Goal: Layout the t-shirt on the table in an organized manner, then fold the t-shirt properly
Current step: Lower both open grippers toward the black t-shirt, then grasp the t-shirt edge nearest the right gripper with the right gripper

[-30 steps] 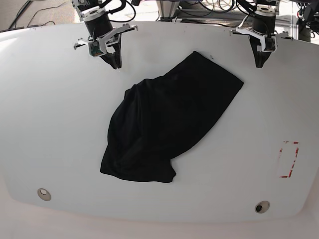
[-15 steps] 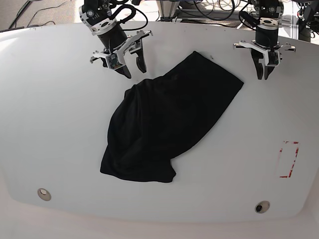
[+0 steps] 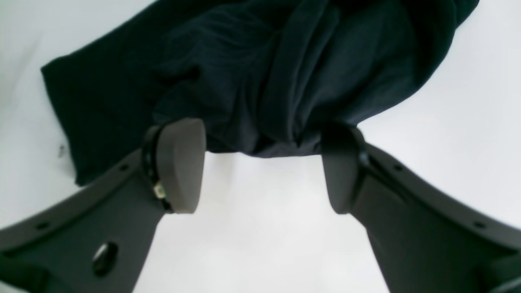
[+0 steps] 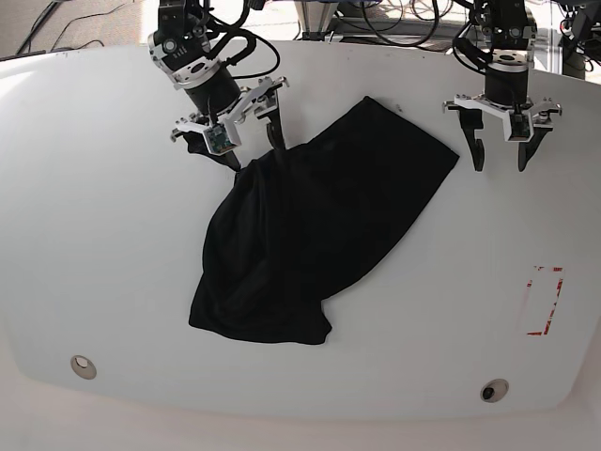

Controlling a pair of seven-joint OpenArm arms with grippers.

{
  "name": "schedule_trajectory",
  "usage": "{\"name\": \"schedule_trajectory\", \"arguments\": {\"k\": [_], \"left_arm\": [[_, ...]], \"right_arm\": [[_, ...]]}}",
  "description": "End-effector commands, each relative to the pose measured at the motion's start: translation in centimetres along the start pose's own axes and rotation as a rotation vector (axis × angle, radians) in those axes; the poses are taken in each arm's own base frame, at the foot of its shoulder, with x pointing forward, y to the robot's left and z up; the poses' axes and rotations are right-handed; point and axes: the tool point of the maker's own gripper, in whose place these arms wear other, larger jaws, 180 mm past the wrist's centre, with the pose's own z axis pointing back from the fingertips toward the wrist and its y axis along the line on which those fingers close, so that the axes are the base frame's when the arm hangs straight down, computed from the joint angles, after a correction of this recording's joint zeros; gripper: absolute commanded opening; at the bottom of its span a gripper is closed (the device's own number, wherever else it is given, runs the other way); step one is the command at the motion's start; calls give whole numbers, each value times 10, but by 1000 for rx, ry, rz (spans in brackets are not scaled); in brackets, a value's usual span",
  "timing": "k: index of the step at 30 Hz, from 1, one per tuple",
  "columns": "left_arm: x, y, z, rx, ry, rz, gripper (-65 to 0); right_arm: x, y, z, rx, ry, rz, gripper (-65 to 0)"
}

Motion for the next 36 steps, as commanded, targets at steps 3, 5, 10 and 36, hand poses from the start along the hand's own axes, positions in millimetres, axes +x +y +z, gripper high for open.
{"name": "schedule_trajectory", "arguments": {"k": [3, 5, 10, 36], "left_arm": [[10, 2, 2, 4, -36, -2, -253], [9, 2, 2, 5, -35, -2, -253], [8, 2, 2, 5, -33, -3, -253], [6, -8, 2, -23, -26, 2, -253]], "right_arm": [[12, 15, -6, 94, -10, 85, -220], [14, 18, -9, 109, -4, 105, -220], [24, 12, -17, 101, -10, 129, -220], [18, -30, -73, 67, 68, 123, -420]]}}
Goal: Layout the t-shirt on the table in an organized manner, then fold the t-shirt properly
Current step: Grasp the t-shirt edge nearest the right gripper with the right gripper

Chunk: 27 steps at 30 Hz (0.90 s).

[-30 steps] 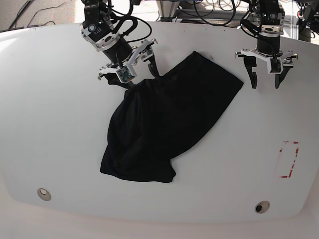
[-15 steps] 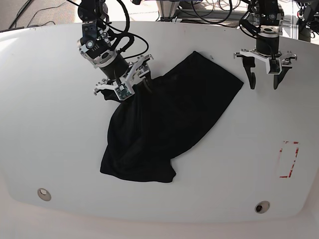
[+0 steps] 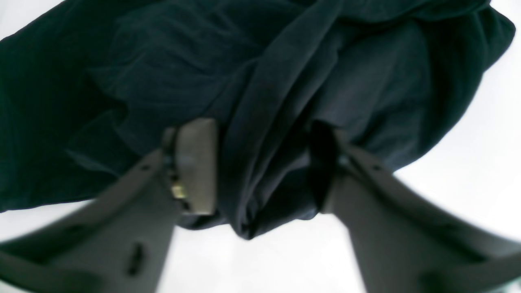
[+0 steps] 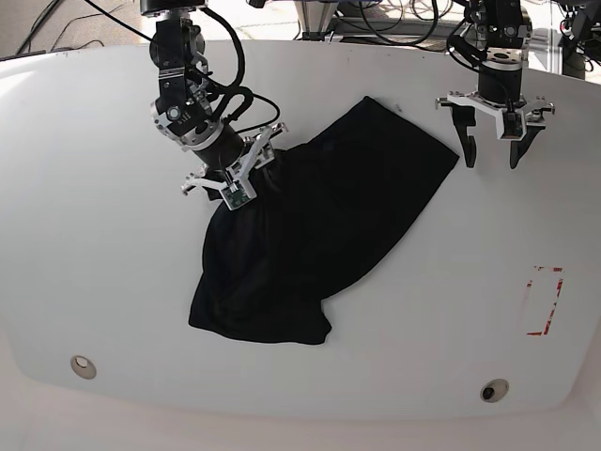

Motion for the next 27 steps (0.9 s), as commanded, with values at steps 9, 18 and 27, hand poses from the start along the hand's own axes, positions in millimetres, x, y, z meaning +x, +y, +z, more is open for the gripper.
{"name": "schedule_trajectory", "arguments": {"k": [9, 18, 27], "left_arm": [[11, 2, 1, 5, -43, -9, -253], [11, 3, 1, 5, -44, -9, -253], [6, 3, 0, 6, -32, -8, -253]], "right_arm": [[5, -10, -15, 6, -25, -17, -469], [20, -12, -8, -10, -61, 2, -650], [60, -13, 16, -51, -106, 84, -650]]}}
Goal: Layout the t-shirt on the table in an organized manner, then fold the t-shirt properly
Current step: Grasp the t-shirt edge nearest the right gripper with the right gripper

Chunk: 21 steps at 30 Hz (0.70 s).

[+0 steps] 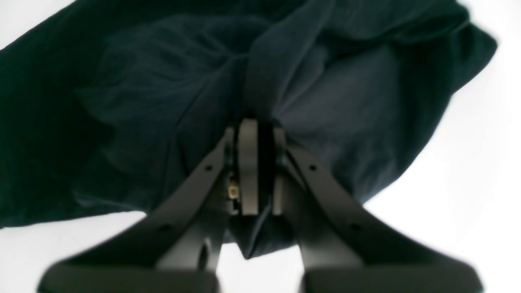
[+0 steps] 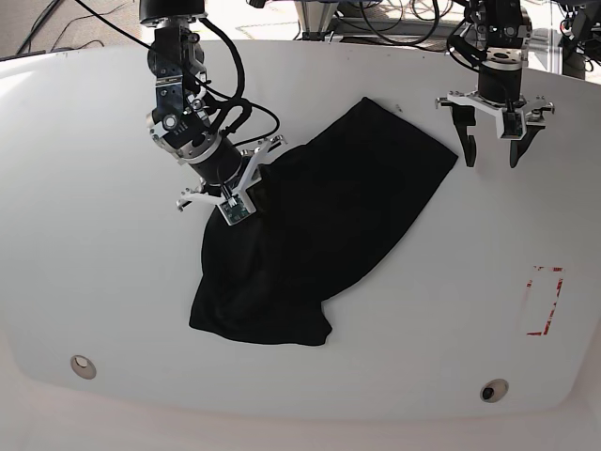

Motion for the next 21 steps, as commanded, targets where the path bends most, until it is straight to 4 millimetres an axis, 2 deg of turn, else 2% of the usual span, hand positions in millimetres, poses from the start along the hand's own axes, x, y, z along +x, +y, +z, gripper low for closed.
{"name": "schedule_trajectory", "arguments": {"k": [1, 7, 12, 21], "left_arm": [[9, 3, 1, 5, -38, -8, -253], [9, -1, 1, -4, -36, -7, -253], [10, -5, 0, -33, -37, -27, -253], [9, -17, -1, -77, -33, -31, -250]], "right_arm": [[37, -5, 13, -25, -98, 42, -650], [53, -16, 30, -74, -142, 58, -650], [58, -19, 33, -82, -152, 73, -650], [71, -39, 38, -119, -170, 141, -650]]}}
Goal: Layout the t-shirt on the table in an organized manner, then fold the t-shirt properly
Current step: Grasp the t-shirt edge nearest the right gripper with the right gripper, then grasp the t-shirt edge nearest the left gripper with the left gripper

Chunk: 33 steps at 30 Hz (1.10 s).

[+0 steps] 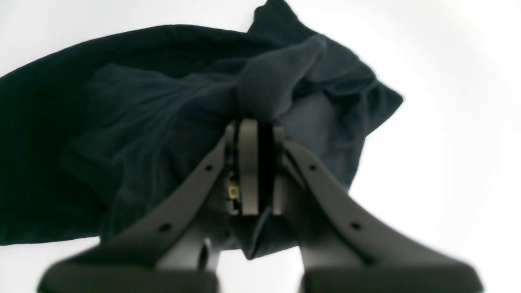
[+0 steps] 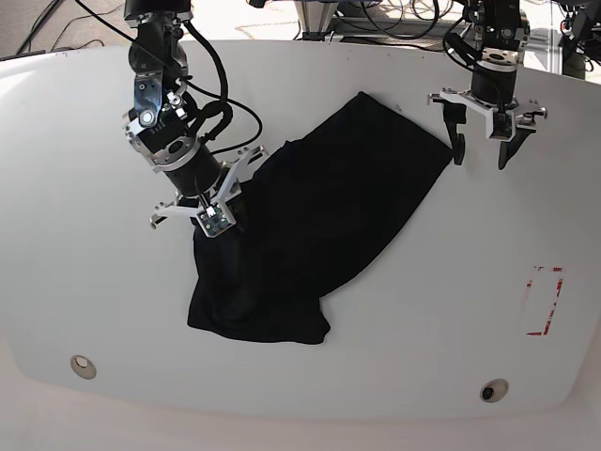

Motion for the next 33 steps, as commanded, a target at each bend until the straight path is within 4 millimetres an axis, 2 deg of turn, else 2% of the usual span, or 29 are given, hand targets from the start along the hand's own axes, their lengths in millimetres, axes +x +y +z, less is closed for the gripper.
{"name": "schedule_trajectory", "arguments": {"k": [1, 5, 9, 13, 15, 18, 25, 33], "left_arm": [[9, 1, 1, 1, -35, -2, -250], [-3, -4, 0, -13, 35, 3, -249], [-1, -7, -11, -13, 56, 14, -249], [-22, -7, -16, -15, 119, 20, -247], [-27, -6, -21, -14, 127, 31, -246], [-32, -18, -29, -83, 135, 72, -226], [-51, -47, -35, -225, 177, 111, -197], [-54, -86, -32, -350, 186, 110, -197]], "right_arm": [[27, -15, 3, -32, -83, 37, -650], [34, -24, 2, -47, -96, 61, -650], [33, -39, 6, -82, -90, 66, -650], [33, -44, 7, -95, -93, 58, -650], [36, -46, 7, -100, -102, 58, -650], [36, -47, 7, -101, -100, 57, -650], [35, -46, 7, -99, -98, 55, -650], [35, -45, 7, -96, -99, 54, -650]]}}
